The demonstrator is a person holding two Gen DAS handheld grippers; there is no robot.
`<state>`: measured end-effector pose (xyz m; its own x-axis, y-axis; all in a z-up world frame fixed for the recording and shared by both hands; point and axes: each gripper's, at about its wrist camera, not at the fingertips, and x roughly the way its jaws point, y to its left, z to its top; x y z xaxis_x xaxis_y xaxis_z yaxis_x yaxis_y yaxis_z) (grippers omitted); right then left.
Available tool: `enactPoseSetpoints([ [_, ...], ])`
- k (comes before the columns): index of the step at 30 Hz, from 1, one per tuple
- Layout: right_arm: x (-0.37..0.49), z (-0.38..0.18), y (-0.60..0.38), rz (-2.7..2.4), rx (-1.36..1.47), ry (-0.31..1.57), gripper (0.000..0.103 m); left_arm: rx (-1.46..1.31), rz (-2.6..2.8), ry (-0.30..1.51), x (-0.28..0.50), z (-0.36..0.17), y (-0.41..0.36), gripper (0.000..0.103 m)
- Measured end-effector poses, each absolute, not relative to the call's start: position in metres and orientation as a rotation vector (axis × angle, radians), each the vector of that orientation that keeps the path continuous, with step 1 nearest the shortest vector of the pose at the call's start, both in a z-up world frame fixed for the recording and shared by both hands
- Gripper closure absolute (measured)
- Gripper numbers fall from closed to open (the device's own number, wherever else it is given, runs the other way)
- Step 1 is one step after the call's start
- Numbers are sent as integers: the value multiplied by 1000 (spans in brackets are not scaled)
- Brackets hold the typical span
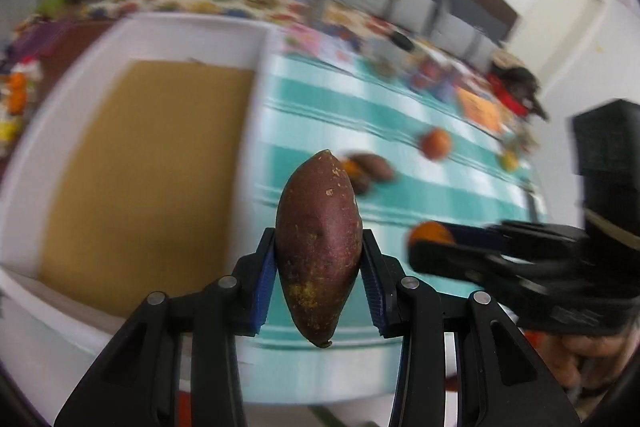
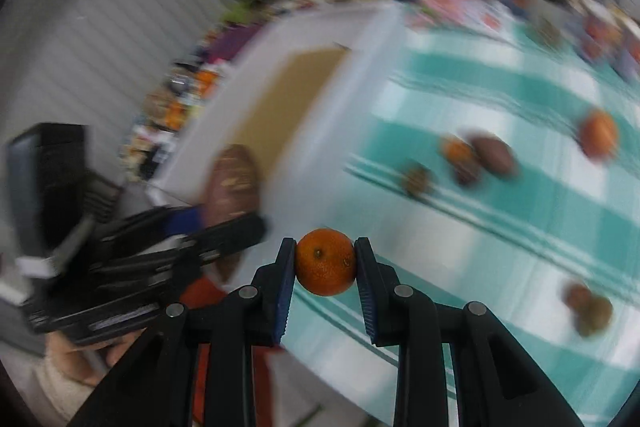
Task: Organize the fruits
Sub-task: 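Carry both fruits over the white box and open both tools to drop them, then return both tools to the tablecloth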
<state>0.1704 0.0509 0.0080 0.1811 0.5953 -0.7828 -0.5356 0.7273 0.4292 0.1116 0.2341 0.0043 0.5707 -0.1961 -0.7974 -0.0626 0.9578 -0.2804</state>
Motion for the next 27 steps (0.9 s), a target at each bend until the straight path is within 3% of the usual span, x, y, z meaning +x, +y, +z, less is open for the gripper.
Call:
enactPoseSetpoints([
  [6,174,2,167,898,7,1153,73,-246,175,1043,131,-37,322,63],
  [12,161,-37,220,878,-124,1170,73,-230,246,1133,132,-78,344,61],
  [13,161,-41,222,867,-135,1167,73,-232,252,1130,129,-79,344,59],
  [15,161,-47,223,848,-149,1158,72,-234,266,1118,127,-79,343,43],
  [16,163,-50,223,842,-151,1160,70,-240,271,1105,124,-75,342,31],
  [18,165,-51,216,831,-140,1154,60,-249,280,1061,118,-67,342,25],
  [20,165,-45,204,811,-135,1125,24,-261,279,1021,113,-56,339,22],
  [22,164,-32,187,790,-128,1075,15,-276,269,975,109,-45,333,15],
  [27,154,0,119,727,-92,926,6,-273,177,867,95,-18,283,13],
])
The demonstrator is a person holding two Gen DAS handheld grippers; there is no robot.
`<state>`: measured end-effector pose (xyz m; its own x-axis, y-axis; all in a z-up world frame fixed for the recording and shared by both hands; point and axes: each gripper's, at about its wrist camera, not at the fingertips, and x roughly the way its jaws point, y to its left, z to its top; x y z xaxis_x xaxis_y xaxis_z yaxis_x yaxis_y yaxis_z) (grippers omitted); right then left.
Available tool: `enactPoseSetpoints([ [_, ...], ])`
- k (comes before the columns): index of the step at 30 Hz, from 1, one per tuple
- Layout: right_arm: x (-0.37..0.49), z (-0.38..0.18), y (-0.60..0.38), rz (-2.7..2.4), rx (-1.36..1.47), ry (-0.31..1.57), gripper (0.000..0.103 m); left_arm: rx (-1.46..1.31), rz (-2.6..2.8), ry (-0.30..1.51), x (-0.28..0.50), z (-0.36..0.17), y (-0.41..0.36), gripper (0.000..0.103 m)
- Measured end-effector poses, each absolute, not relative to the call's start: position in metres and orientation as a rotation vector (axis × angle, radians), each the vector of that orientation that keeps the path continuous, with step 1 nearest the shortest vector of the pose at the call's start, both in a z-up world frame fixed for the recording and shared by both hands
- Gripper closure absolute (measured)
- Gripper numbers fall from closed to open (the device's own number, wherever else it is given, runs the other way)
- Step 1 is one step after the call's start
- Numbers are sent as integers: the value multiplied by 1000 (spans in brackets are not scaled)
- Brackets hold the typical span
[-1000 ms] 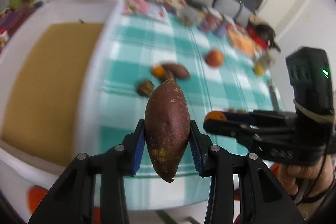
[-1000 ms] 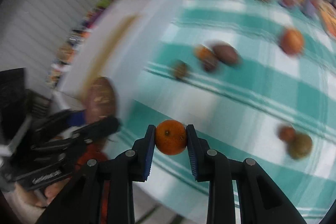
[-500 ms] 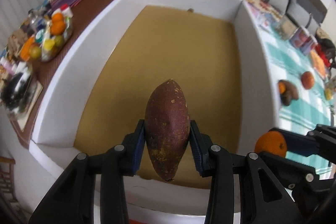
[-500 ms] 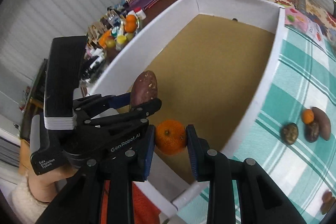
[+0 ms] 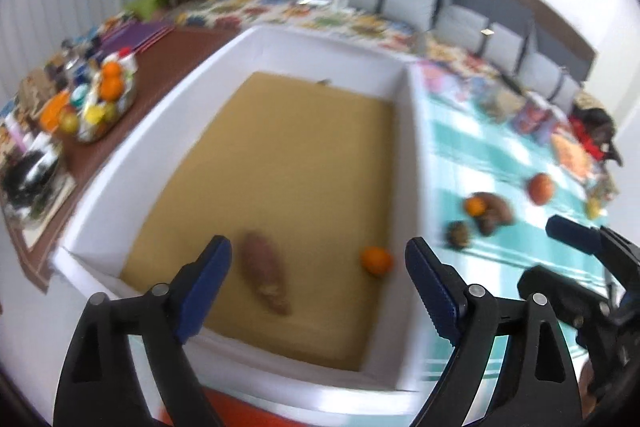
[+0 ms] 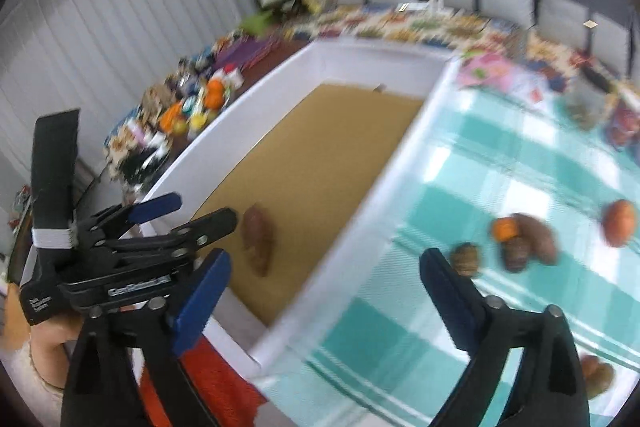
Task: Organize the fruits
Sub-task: 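Return both tools to the tablecloth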
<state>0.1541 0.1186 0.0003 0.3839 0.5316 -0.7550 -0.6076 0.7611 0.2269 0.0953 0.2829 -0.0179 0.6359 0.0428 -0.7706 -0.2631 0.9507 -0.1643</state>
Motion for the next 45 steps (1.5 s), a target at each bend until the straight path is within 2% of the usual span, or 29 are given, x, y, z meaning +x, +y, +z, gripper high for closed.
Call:
enactPoseSetpoints([
  [4,132,12,37,598,-113,798,5,-278,57,801,85,-9,226,11],
  [8,110,-2,-48,437,-118,740,5,-232,-74,772,74,-18,154,10],
  [12,95,-39,-131,246,-114,725,5,-152,-181,841,80,-62,83,10],
  [18,82,-110,-225,-38,-63,759,5,-93,-248,951,109,-135,24,10],
  [25,117,-137,-278,-195,4,826,5,-24,-175,925,142,-160,4,10],
  [32,125,-158,-299,-235,57,875,5,45,-163,910,144,-167,-2,5],
  [45,104,-113,-276,-166,59,670,5,-1,-169,858,126,-157,9,5],
])
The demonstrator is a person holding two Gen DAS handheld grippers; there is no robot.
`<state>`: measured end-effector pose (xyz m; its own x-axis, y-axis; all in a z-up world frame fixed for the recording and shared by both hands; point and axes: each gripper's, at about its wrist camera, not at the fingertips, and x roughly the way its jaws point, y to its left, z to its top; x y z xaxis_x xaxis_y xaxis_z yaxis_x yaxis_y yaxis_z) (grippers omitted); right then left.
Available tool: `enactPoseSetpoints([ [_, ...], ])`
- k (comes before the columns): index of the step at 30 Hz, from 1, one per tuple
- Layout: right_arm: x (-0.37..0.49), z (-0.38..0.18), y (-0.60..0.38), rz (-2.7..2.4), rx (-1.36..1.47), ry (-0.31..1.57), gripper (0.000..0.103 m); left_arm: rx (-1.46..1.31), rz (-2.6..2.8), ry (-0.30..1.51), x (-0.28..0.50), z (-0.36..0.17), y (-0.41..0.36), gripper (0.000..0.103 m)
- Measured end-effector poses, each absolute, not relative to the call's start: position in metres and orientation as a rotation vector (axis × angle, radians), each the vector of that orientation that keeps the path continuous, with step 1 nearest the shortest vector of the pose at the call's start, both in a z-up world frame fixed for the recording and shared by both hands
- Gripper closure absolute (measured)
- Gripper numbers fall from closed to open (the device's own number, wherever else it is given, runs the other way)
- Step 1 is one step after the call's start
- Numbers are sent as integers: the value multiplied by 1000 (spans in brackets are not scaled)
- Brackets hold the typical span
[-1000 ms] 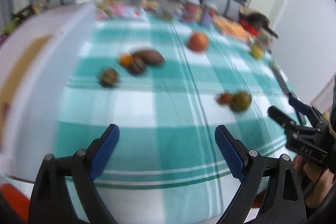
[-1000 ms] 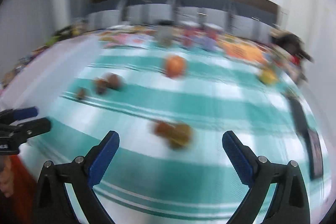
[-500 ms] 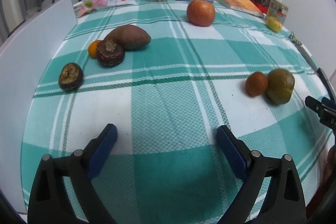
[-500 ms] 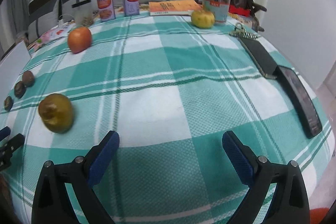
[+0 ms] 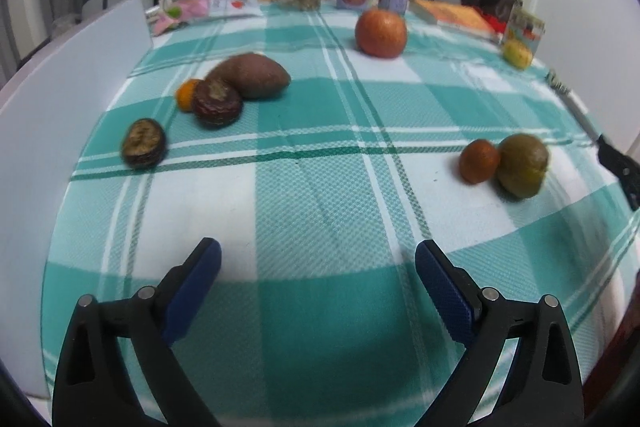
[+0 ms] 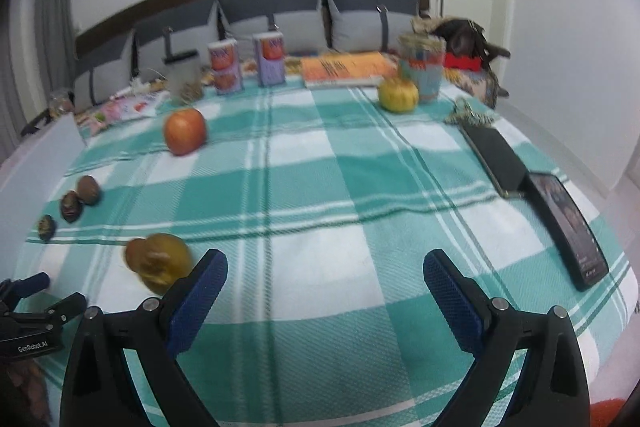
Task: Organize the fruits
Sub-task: 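Return both tools to the tablecloth, then grasp the mangosteen with the left tool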
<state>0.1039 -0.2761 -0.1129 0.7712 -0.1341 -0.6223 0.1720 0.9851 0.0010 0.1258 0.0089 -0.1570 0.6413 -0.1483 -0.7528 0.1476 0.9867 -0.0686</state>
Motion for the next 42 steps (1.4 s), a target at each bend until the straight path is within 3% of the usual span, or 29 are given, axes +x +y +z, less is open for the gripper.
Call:
enactPoseSetpoints([
  [18,86,-100,-213,21,-107,600,5,-132,-94,790,93,-130,72,5],
  [25,91,-105,-212,41,-100,625,5,-142,-68,817,150,-122,85,6],
  [30,91,-104,-210,48,-102,622,5,-105,6,938,207,-141,101,7],
  [32,91,-104,-212,43,-93,623,5,-118,37,960,217,-149,110,21],
  [39,93,-103,-219,35,-61,630,5,-54,49,956,229,-161,116,28],
  [40,94,-103,-220,36,-56,632,5,-38,29,950,229,-161,114,39],
  [41,94,-103,-220,36,-51,634,5,-24,17,944,228,-159,112,58],
  [42,94,-103,-221,36,-48,635,5,-6,11,943,229,-158,110,58],
])
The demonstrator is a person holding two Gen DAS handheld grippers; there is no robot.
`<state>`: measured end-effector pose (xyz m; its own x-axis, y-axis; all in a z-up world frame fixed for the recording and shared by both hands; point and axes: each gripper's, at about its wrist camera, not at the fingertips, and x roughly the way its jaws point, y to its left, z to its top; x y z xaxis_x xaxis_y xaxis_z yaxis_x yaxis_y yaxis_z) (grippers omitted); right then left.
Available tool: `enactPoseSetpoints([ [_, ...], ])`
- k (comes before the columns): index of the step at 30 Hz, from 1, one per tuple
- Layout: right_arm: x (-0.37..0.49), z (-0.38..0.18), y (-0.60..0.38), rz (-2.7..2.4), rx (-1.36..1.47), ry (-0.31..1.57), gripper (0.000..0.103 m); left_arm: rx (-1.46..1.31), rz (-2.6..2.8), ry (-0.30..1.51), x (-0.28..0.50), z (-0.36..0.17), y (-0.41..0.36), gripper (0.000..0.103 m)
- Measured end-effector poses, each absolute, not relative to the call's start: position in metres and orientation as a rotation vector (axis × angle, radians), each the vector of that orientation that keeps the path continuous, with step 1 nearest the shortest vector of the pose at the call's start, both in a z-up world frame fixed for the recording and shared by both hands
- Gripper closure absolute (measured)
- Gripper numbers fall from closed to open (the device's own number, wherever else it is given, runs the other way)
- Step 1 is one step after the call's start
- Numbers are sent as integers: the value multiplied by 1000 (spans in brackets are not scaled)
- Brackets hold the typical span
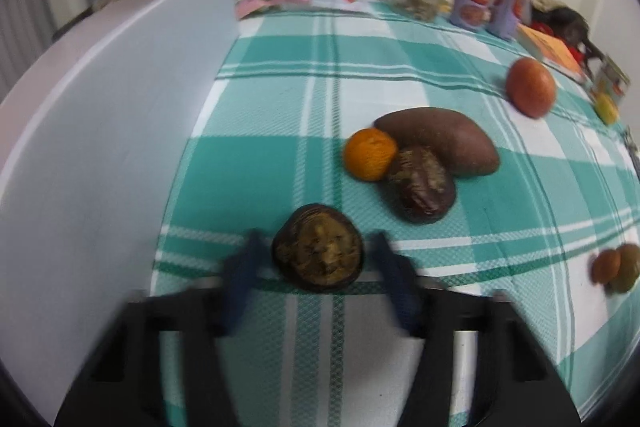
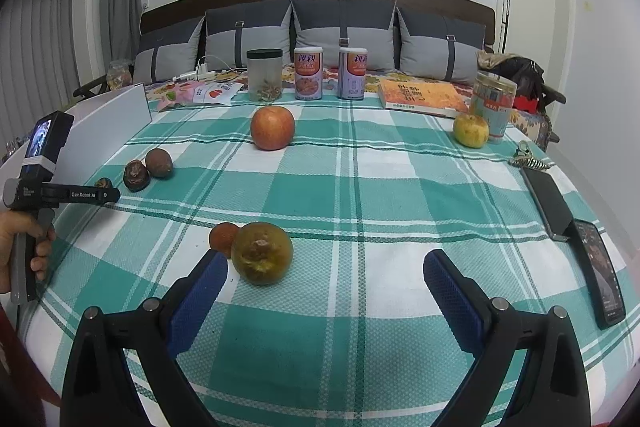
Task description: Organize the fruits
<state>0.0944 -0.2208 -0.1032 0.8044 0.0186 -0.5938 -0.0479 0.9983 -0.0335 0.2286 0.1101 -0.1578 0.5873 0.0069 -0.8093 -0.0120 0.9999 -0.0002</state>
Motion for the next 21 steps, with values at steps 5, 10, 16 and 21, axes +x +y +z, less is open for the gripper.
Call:
enactPoseSetpoints([
  [5,95,-102,-225,29,-36,632,5,-31,-20,954,216,-151,107,58],
  [10,96,-101,-230,25,-7,636,5,-29,-144,962,173,-135,85,58],
  [16,98,-102,-234,25,17,648,5,-58,-221,1006,127,-142,63,58],
  [21,102,-105,-259,-3,100,683,5,-67,-193,1012,117,-152,63,40],
])
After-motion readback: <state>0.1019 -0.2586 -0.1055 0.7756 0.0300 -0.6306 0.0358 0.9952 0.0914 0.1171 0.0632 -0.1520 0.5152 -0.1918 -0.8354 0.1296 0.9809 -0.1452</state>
